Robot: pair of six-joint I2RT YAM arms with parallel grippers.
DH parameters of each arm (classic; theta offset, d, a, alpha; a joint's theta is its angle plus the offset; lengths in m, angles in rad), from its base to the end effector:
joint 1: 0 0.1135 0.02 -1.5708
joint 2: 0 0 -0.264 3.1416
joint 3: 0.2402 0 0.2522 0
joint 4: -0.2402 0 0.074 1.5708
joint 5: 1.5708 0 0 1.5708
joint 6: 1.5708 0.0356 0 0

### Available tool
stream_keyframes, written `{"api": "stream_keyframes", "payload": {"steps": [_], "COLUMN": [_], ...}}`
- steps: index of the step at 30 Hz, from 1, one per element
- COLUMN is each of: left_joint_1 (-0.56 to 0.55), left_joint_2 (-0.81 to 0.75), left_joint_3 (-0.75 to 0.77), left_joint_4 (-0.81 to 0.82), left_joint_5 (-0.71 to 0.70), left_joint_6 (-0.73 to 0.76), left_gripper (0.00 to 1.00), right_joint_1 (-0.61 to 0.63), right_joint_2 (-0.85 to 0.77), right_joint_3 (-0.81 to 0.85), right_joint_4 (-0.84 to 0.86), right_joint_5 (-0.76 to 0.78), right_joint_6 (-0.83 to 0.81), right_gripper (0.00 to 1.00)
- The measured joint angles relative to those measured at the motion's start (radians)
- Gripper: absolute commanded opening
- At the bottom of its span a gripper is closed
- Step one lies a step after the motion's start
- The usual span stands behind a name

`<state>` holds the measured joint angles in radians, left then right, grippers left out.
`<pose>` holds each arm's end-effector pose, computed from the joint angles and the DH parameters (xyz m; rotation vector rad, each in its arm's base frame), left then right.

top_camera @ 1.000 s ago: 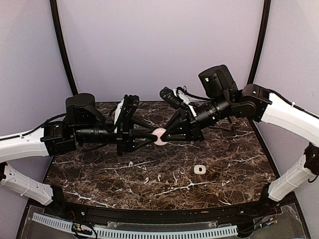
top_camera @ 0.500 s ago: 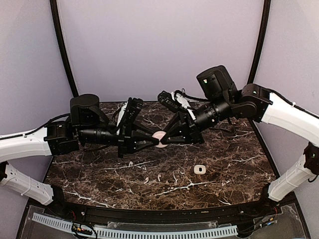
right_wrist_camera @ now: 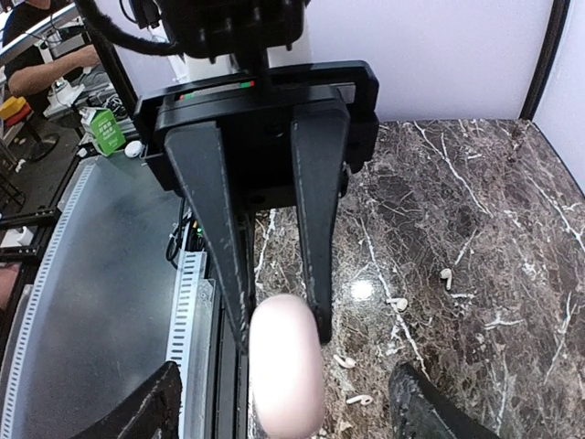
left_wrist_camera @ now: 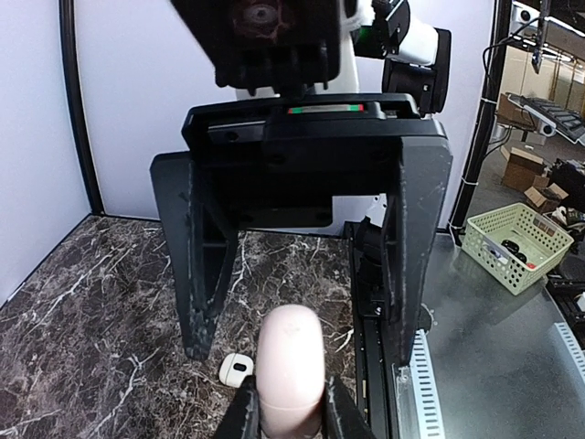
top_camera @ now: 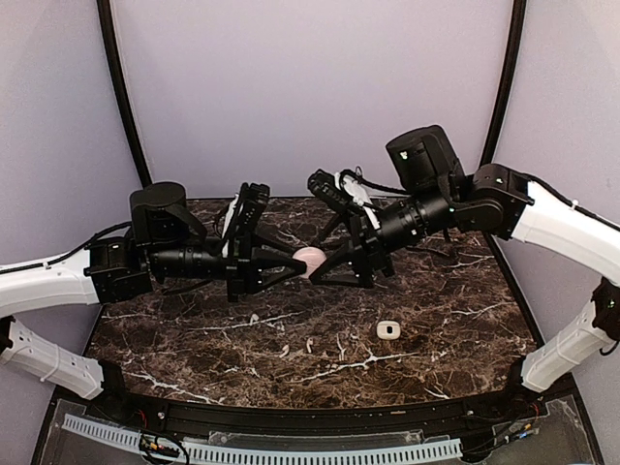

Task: Insert the wireless bluetooth earbuds into the charging case
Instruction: Pass from the right arm to the left, then pass from the left arm to the right

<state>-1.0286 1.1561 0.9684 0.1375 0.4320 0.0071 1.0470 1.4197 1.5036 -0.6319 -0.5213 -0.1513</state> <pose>0.1274 -0.2404 0.3630 1.1520 1.3040 -1.1179 0.1391 0.2763 0.4002 -1.5160 1.6348 1.0660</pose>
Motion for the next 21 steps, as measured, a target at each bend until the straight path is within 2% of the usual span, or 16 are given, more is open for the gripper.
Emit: {"api": "stream_keyframes", "payload": {"steps": [2, 4, 12, 21], "left_joint_1": [0.006, 0.011, 0.016, 0.016], "left_joint_2": [-0.009, -0.017, -0.052, -0.074], "left_joint_3": [-0.008, -0.017, -0.067, -0.114], "left_joint_4": [0.019, 0.042, 0.165, 0.334], "left_joint_5": [-0.002, -0.002, -0.002, -0.021], "left_joint_6": [-0.013, -0.025, -0.086, -0.146], "left_gripper": [0.00, 0.00, 0.00, 0.00], "right_joint_1": [-0.001, -0.011, -0.101, -0.101], "right_joint_2": [-0.016, -0.042, -0.180, -0.189], "right_joint_3": [-0.012, -0.037, -0.225, -0.335], "right_joint_4": [0.021, 0.056, 0.282, 0.554], "right_joint_5": [0.006, 0.006, -0.063, -0.146], "right_joint_6": [0.014, 0.031, 0.151, 0.294], "right_gripper": [0.87, 0.87, 0.78, 0.72]}}
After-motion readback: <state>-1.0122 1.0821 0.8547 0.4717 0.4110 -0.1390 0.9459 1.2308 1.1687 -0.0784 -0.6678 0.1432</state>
